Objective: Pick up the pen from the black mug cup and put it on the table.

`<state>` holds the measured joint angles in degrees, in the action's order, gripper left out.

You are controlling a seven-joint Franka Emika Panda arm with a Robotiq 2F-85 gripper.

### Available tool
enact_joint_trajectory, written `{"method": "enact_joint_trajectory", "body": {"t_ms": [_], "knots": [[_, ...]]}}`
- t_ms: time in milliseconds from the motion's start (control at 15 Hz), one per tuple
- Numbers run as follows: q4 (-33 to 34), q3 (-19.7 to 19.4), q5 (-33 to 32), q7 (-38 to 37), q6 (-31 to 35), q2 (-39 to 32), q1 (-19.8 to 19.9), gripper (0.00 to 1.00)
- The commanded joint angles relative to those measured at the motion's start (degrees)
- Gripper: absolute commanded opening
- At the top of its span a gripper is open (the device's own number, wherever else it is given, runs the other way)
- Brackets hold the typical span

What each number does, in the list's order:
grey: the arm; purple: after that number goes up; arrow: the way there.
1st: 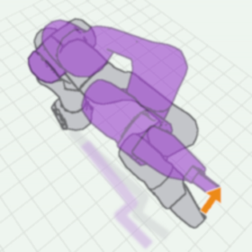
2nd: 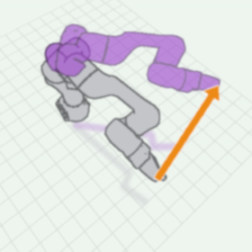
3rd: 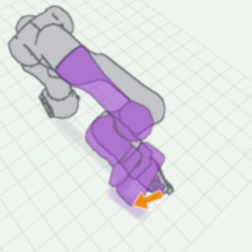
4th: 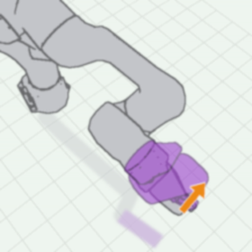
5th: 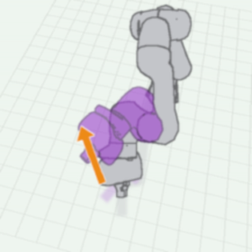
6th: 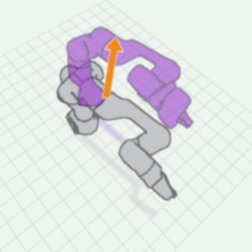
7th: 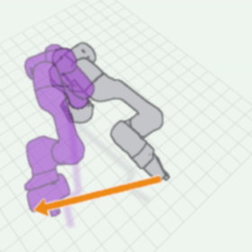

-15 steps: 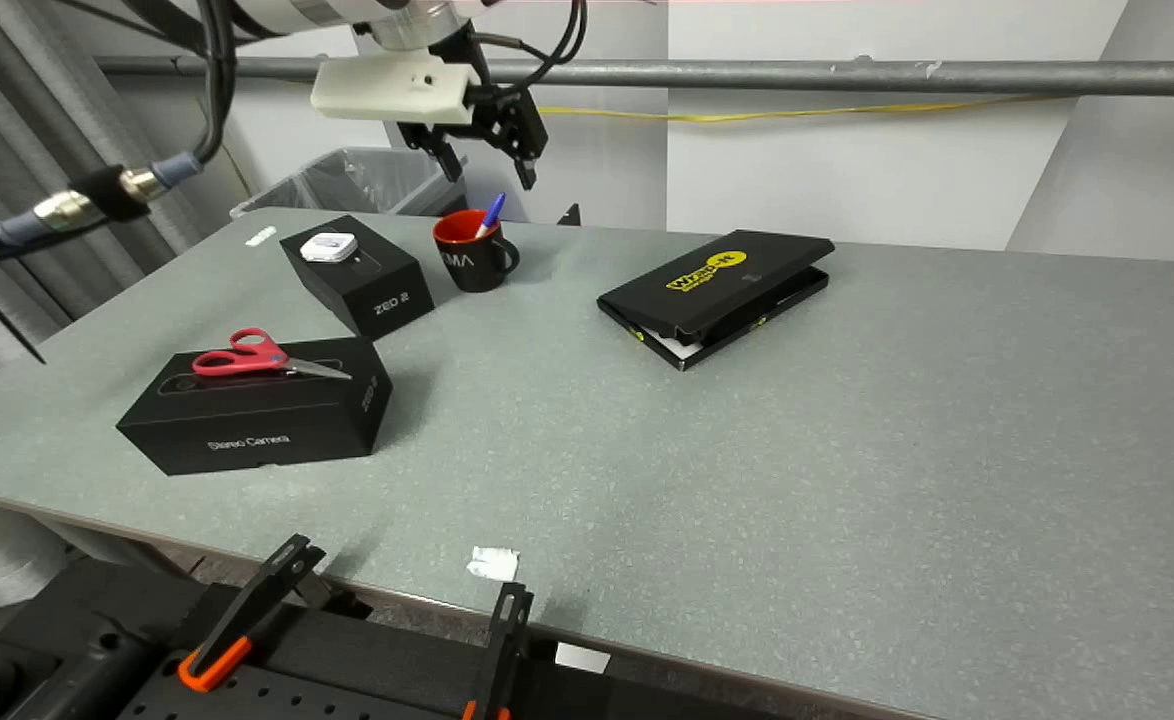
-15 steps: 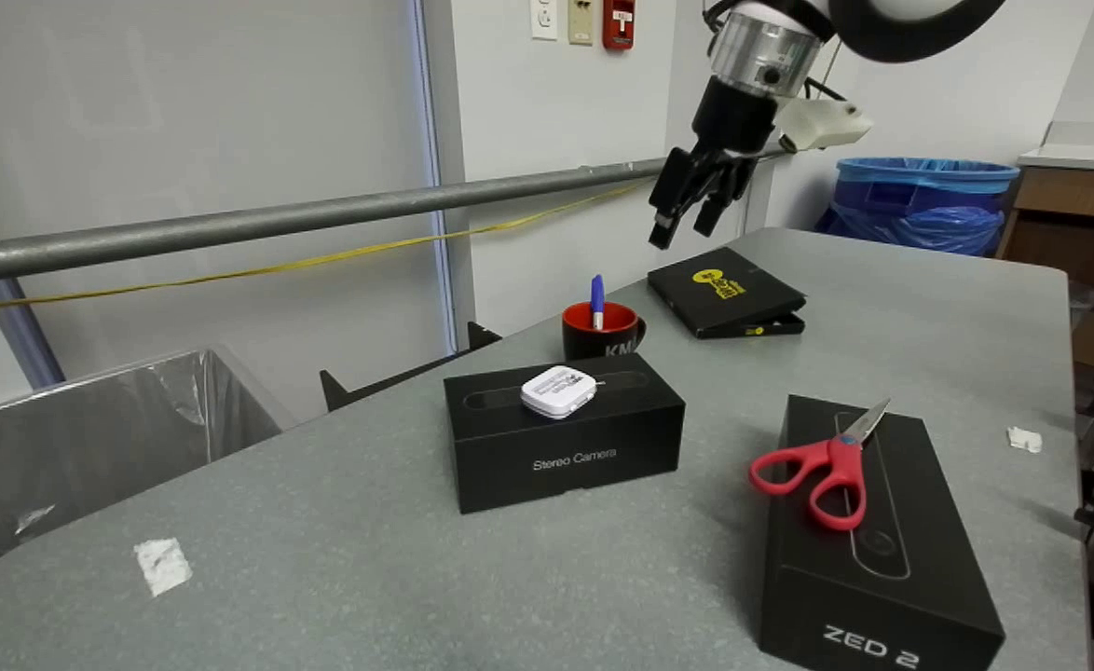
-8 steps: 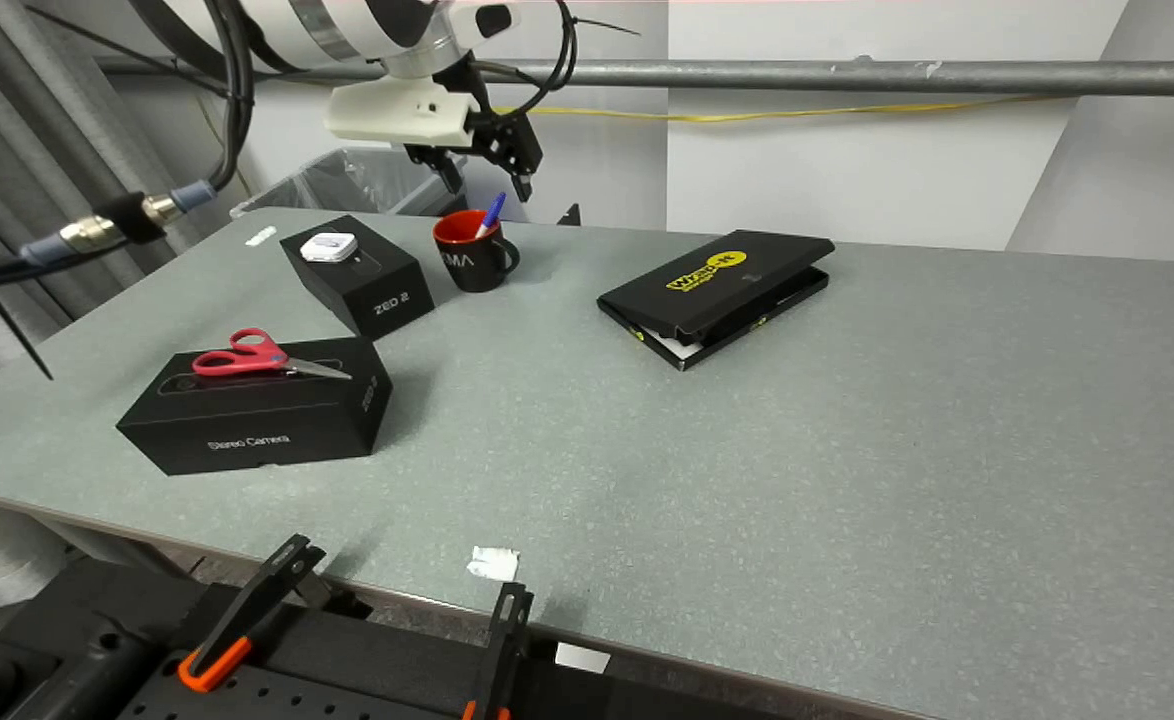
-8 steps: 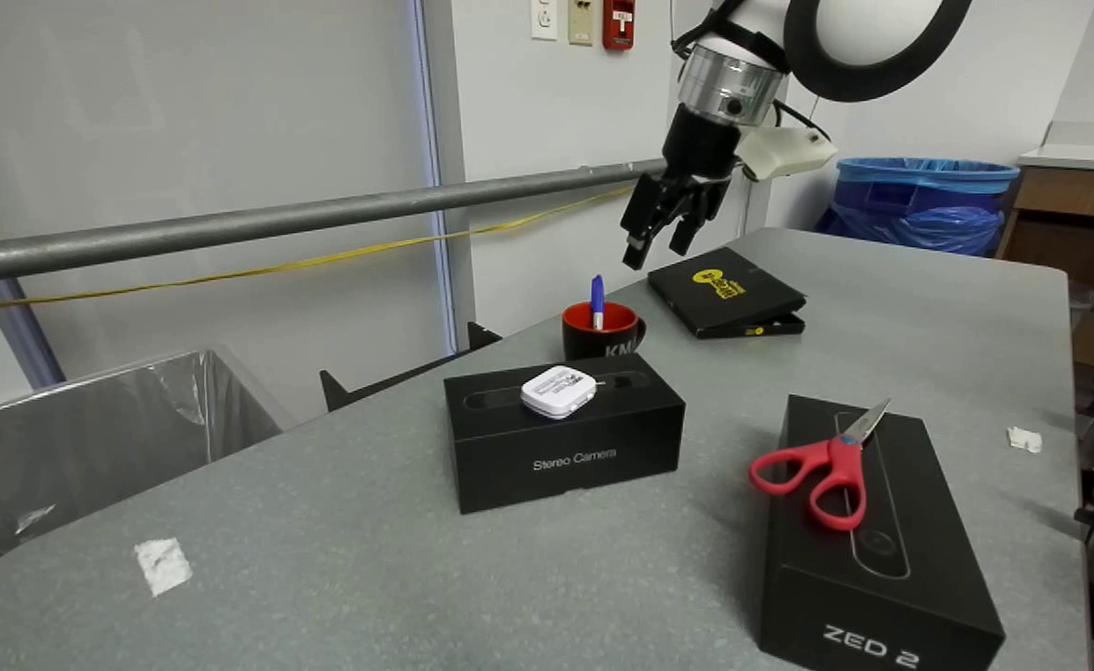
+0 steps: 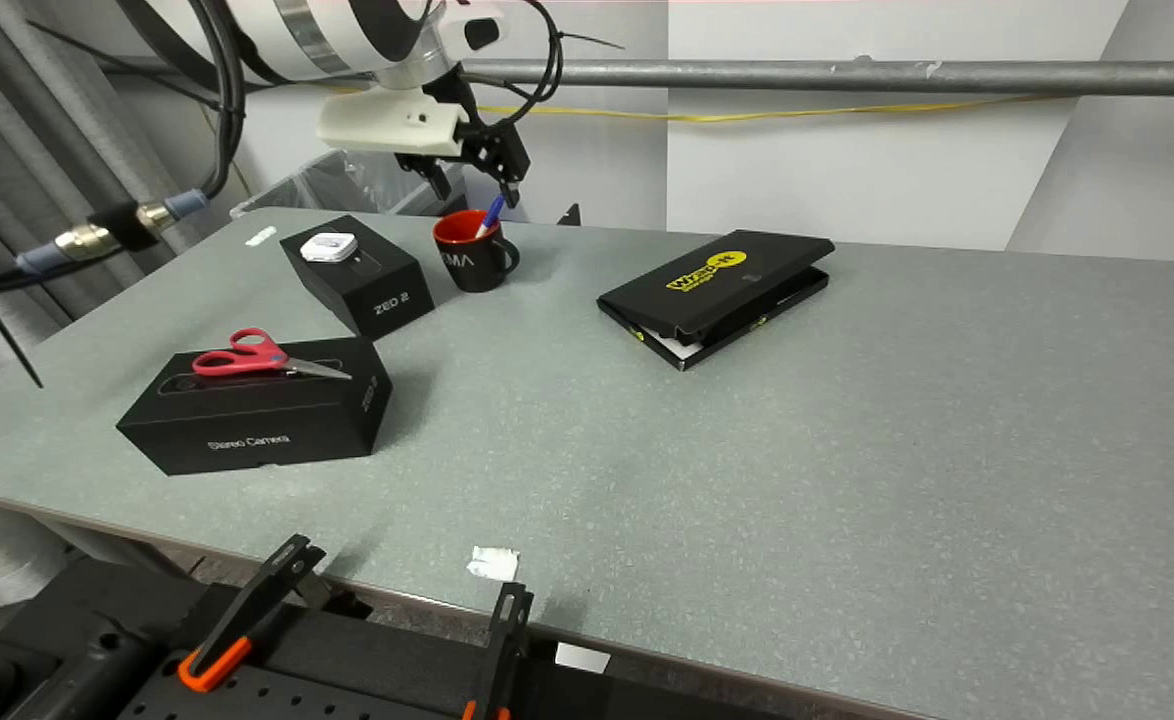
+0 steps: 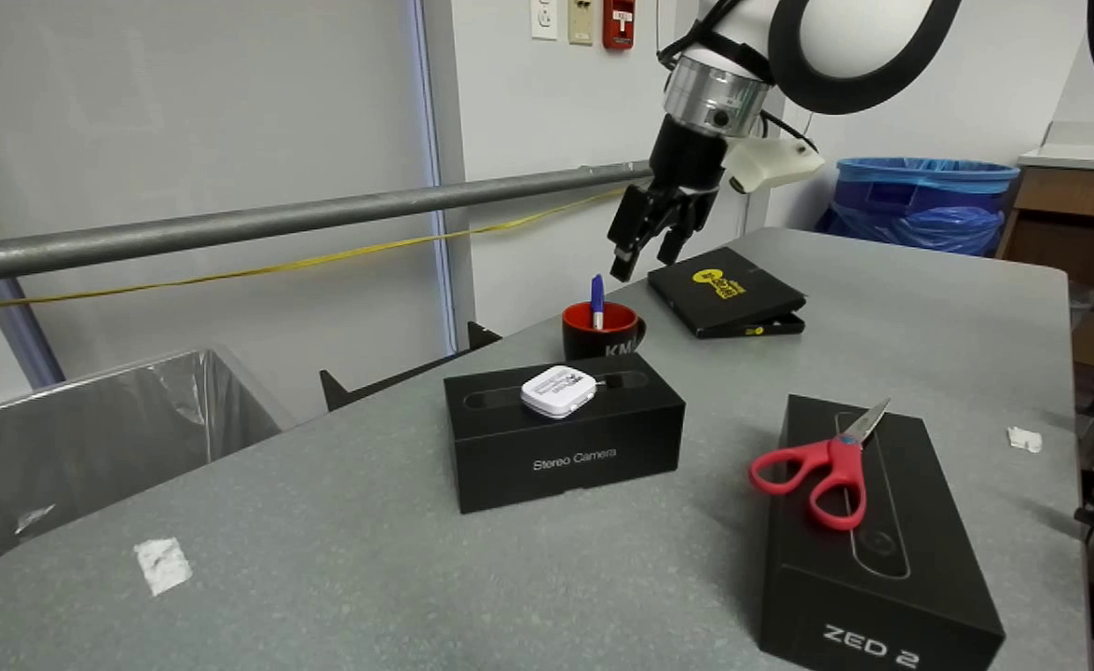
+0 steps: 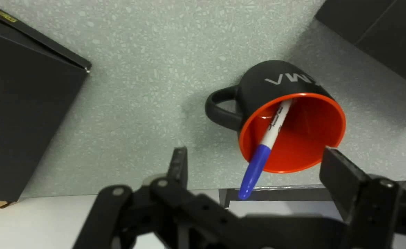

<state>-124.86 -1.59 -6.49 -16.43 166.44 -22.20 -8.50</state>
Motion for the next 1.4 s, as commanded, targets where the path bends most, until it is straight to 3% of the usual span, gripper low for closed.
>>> {"method": "enact_joint_trajectory", "body": {"t_ms": [0,600,667,733,1333], "knots": [[4.14,-0.76,1.36,0.32,3.77,-4.40,-1.15,1.00],[11.35,-3.62,3.20,0.18,8.92,-13.04,-3.74,1.00],[11.84,-3.47,3.66,0.35,8.99,-13.51,-3.74,0.91],[11.95,-3.45,3.91,0.48,9.26,-13.65,-3.83,0.74],[8.17,-1.25,6.55,2.27,12.08,-10.33,-1.98,0.03]]}}
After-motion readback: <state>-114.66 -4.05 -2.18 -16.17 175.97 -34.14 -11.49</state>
